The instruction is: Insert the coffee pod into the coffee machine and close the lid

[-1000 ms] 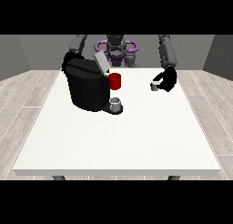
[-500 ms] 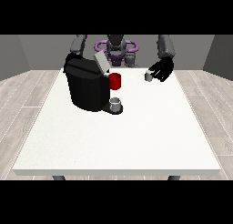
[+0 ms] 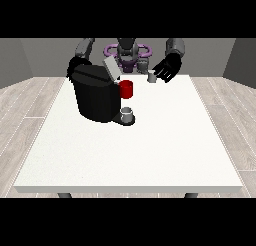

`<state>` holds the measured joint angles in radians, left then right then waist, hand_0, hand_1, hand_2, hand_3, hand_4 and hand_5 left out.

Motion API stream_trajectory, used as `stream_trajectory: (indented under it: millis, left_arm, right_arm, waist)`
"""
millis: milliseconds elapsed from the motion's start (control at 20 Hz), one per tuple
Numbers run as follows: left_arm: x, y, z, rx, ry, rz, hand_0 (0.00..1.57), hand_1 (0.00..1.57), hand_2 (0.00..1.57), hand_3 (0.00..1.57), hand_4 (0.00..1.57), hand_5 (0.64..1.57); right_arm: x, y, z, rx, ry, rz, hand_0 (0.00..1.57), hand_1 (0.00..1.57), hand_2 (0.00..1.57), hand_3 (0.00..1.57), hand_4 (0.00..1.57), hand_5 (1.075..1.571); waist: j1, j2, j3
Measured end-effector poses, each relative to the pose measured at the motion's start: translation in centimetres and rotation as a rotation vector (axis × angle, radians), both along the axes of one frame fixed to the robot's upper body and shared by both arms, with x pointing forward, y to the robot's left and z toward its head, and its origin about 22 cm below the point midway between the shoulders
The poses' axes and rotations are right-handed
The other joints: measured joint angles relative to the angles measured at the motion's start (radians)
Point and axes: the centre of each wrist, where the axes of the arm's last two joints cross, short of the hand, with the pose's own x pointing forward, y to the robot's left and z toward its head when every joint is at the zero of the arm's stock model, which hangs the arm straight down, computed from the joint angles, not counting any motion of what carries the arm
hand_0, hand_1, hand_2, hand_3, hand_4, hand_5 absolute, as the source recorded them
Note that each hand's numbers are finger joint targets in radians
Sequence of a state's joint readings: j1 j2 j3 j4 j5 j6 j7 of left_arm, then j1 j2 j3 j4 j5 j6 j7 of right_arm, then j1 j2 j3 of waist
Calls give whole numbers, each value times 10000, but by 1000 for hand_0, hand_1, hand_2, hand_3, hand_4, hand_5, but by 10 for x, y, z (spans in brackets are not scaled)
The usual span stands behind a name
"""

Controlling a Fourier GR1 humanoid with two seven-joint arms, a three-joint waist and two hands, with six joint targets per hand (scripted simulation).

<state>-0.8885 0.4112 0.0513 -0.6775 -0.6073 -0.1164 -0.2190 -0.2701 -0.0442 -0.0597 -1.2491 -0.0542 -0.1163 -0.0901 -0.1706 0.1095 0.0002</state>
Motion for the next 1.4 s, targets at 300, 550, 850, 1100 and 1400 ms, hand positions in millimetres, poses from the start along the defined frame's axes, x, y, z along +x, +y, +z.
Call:
stream_trajectory:
  millis: [300,550,850,1100,1400]
  left_arm:
    - [10,4,43,-121,-717,263,1211,1211,1253,1199,507,1571]
    - [16,11,83,-423,-1231,622,1260,1260,1318,1258,490,1571]
    - [21,-2,102,-322,-1570,640,1281,1281,1306,1226,501,1571]
    - [23,-4,116,-259,-1782,657,1307,1307,1328,1239,487,1571]
    - [27,-25,108,-183,-1498,484,1316,1316,1328,1225,510,1571]
  right_arm:
    - [2,16,10,-41,-417,290,0,0,0,0,508,1571]
    - [8,21,30,-162,-861,582,0,0,0,0,509,1571]
    - [12,22,42,-380,-1151,513,0,0,0,0,520,1571]
    - [14,20,48,-387,-1381,463,0,0,0,0,526,1571]
    - [15,15,45,-256,-1234,107,0,0,0,0,537,1571]
  waist:
    - [-459,238,-1]
    - [-976,666,0]
    - [-1226,988,-1]
    - [-1344,1250,1]
    - [-1219,1202,0]
